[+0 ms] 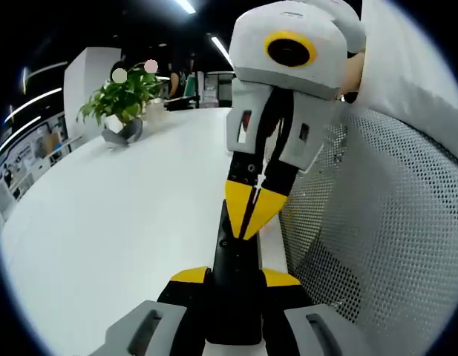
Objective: Press the specified remote control buttons in sequence, fully releasing each button before pressing the next.
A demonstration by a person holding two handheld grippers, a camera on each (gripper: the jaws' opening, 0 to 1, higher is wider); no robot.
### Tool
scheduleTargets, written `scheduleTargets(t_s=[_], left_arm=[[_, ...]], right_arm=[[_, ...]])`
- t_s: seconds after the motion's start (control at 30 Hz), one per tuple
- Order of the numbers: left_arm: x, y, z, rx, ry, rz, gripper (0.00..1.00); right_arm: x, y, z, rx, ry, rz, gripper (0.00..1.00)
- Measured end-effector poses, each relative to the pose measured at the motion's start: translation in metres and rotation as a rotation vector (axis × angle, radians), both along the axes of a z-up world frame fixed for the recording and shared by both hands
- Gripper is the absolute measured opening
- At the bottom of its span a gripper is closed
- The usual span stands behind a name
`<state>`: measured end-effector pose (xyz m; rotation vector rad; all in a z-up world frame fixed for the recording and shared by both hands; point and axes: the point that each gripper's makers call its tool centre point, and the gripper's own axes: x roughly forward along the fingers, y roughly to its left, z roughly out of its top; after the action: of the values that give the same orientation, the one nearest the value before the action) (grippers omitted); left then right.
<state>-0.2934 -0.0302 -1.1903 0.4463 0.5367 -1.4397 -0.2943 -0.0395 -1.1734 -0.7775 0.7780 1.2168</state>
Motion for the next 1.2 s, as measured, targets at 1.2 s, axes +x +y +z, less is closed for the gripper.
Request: scheduleTargets(t_s=[1.2], left_arm=[[0.0,0.0,0.0,0.002,-0.004,0.003,0.25]], right_arm=[[0.012,0.003,-0.009,-0.037,0.121,0.032,0.0]])
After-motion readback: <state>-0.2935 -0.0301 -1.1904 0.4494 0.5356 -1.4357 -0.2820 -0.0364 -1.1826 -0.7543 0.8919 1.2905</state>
